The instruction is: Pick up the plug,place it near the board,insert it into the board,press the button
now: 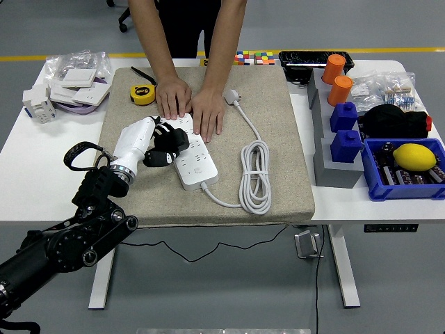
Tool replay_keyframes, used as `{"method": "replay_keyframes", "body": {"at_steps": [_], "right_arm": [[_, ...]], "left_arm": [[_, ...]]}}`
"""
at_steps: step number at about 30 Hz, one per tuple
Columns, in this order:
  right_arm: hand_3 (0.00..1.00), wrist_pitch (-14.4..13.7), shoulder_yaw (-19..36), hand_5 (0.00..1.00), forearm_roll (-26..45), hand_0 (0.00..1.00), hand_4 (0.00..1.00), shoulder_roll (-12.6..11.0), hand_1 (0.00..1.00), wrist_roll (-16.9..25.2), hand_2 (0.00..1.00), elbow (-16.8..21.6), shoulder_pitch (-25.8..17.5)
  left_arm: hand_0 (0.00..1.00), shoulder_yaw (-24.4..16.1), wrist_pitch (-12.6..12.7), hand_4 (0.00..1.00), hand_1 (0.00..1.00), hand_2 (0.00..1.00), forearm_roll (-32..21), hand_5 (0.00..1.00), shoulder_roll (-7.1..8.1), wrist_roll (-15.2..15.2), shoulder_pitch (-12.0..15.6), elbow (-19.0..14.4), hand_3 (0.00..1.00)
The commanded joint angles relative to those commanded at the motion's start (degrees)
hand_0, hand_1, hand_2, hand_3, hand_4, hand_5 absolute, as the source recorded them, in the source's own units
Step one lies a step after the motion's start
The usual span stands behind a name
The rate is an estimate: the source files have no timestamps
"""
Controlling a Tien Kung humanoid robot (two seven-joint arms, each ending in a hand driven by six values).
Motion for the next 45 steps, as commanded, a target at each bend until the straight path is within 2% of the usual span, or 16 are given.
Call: {"method": "replay_keyframes", "body": {"at_steps": [11,45], "right_arm": [[0.906,-0.02,0.16,0.998,-0.23,0.941,0.998,0.01,0.925,-0.03,0.887,0.00,0.02],[0.907,-0.19,0.28,0.998,-0.75,0.947,0.998,-0.07,0.927,-0.24,0.887,0.00,-0.06]], "left_arm": [[0.563,0.32,-0.78,0.572,0.551,0.469,-0.57,0.003,0.35,0.07,0.16,1.70,0.519],[0.568,2.42,-2.69,0.574,0.560,0.478,-0.39,0.004,0.45,1.02,-0.17,2.03,0.524]]}}
